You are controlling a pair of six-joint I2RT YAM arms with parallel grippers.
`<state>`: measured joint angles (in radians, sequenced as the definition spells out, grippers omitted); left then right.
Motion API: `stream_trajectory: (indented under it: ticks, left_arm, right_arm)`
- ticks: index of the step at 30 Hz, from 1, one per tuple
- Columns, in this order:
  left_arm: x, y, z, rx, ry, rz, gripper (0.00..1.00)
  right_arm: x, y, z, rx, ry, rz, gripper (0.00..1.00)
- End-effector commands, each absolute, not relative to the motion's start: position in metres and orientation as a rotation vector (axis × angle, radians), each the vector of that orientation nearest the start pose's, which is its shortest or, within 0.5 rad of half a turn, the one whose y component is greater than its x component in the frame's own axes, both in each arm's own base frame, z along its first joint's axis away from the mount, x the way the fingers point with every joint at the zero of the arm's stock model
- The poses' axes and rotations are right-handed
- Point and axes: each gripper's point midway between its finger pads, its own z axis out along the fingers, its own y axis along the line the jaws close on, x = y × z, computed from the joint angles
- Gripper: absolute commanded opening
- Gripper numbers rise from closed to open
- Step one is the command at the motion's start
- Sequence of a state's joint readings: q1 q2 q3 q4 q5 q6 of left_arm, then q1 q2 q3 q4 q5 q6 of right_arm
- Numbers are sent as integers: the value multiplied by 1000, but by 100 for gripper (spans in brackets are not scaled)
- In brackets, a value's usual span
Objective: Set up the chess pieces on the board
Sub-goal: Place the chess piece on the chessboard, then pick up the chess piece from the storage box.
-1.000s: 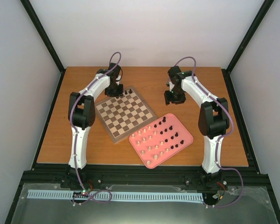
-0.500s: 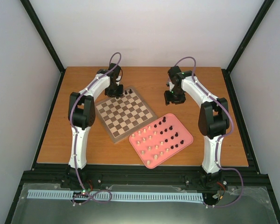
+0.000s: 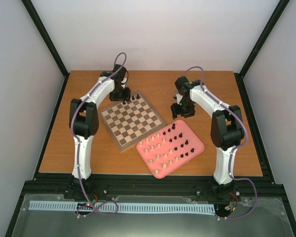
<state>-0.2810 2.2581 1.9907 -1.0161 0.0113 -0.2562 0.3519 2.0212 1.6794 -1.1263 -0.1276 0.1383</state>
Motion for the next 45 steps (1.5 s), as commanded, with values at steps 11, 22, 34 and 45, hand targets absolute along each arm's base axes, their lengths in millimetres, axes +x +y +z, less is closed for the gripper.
stream_trajectory:
  ticks: [11, 22, 34, 45]
  left_arm:
    - [472, -136, 172, 57, 2707, -150, 92]
    - [453, -129, 174, 62, 2716, -135, 93]
    - [444, -127, 181, 62, 2704, -142, 93]
    - [437, -124, 183, 65, 2702, -136, 93]
  right_arm:
    - [338, 190, 81, -432, 3054, 243, 59]
    - [346, 193, 59, -432, 3084, 226, 49]
    - [350, 191, 42, -425, 3108, 177, 35]
    - [356, 188, 34, -426, 3108, 129, 13]
